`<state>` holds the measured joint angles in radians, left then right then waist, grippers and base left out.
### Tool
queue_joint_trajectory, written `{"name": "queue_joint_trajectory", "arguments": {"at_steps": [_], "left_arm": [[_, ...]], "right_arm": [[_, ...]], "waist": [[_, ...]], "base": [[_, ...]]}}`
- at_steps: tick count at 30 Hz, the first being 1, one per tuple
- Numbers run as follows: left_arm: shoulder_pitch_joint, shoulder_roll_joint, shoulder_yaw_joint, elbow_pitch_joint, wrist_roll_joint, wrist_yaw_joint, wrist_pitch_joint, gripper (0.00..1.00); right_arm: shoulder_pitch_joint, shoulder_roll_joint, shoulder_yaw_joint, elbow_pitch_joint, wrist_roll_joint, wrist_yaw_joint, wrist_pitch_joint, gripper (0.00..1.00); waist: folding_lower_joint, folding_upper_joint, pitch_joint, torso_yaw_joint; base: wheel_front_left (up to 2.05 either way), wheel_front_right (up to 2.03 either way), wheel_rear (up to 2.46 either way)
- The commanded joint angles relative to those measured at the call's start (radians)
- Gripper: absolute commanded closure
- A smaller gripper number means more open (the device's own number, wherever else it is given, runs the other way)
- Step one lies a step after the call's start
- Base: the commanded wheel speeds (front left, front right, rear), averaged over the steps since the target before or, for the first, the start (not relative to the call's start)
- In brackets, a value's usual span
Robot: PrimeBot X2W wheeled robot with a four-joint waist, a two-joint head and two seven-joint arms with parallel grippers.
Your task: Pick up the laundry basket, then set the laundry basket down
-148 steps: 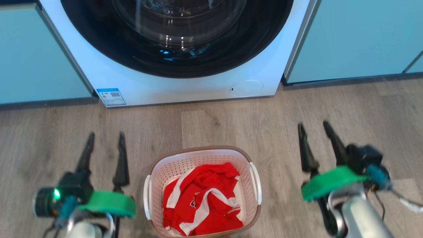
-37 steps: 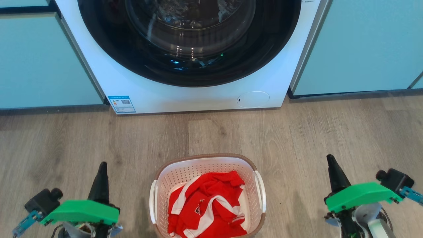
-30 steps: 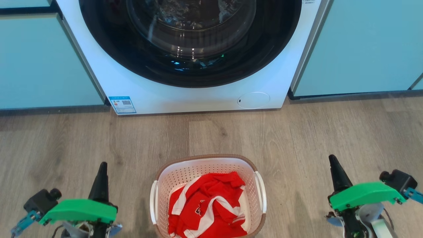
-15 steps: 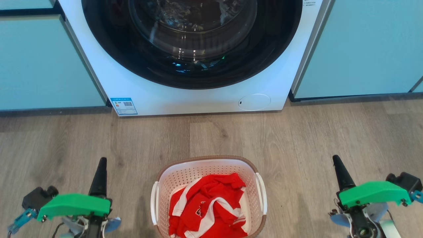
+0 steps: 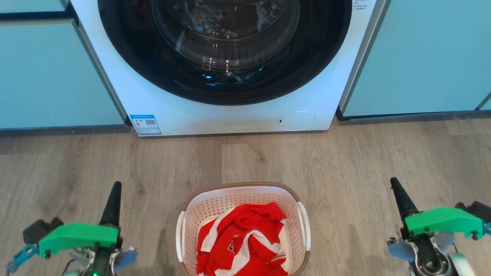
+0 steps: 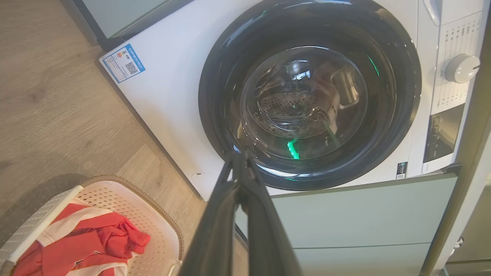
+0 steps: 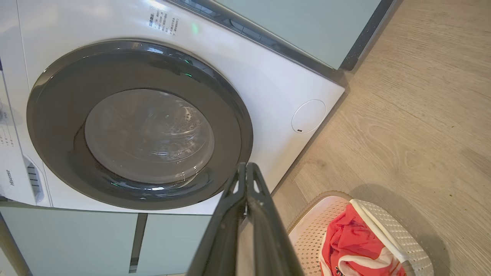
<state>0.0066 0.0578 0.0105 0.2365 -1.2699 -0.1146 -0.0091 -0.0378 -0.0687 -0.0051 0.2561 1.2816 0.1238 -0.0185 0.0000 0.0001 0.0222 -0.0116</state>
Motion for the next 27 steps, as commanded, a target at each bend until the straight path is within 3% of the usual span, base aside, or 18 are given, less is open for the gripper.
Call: {"name": "queue_joint_trajectory", "arguments": {"at_steps": [1, 27], "left_arm": [[-0.064, 0.015, 0.031, -0.027, -0.027, -0.008, 0.007, 1.0], [-0.105, 0.013, 0.068, 0.002, -0.312, -0.015, 0.086, 1.0]], "right_arm": [[-0.049, -0.014, 0.004, -0.029, 0.03, 0.005, 0.008, 1.0], [-0.064, -0.012, -0.057, -0.016, 0.311, 0.007, 0.085, 1.0]], "waist": [[0.0, -0.0001, -0.001, 0.001], [0.0, -0.0001, -0.016, 0.01]], "base": [[0.0, 0.0, 0.0], [0.0, 0.0, 0.0]]}}
